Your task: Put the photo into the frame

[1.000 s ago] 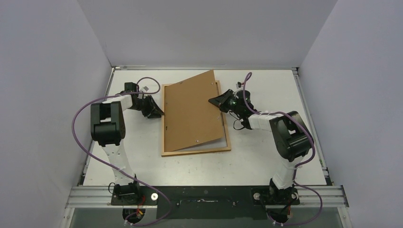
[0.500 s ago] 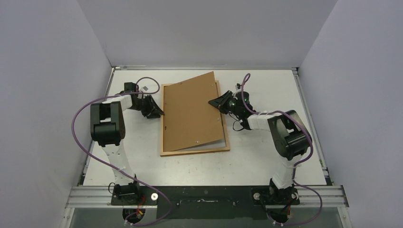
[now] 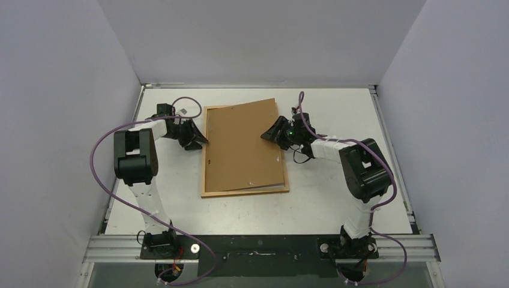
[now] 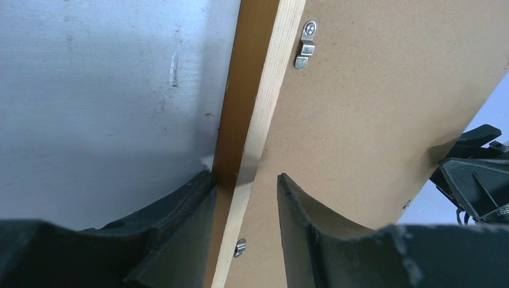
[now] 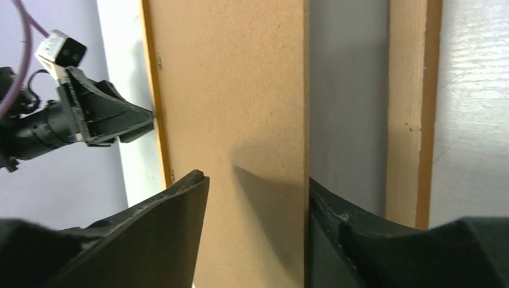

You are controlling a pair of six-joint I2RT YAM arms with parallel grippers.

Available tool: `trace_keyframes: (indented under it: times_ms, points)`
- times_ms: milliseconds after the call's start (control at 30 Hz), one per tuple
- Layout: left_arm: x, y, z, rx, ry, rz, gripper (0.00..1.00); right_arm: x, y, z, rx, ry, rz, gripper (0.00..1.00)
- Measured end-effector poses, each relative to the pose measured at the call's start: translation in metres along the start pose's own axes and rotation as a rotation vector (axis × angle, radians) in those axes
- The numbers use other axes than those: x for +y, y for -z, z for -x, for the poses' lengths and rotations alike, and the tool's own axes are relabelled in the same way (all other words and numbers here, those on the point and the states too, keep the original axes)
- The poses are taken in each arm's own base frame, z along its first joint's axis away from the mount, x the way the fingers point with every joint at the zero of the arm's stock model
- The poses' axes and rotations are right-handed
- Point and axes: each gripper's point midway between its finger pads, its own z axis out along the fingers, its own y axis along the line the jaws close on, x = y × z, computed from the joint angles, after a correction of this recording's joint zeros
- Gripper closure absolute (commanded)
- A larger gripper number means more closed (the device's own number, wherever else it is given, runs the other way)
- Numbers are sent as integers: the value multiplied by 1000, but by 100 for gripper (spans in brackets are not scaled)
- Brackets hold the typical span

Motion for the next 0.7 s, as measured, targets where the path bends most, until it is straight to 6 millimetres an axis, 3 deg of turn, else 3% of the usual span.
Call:
trace_keyframes:
  times_ms: [100, 200, 533, 700]
  points:
    - [-1, 2, -1, 2, 1, 2, 54, -5, 2, -3, 34, 30, -42, 39]
    - [-1, 3, -2, 4, 3, 7, 53, -4, 5, -2, 59, 71, -69, 40]
    - [0, 4, -4, 10, 9, 12, 53, 20, 10, 3, 101, 138, -31, 44]
    - [0, 5, -4, 10, 12, 14, 53, 16, 11, -5, 137, 138, -57, 37]
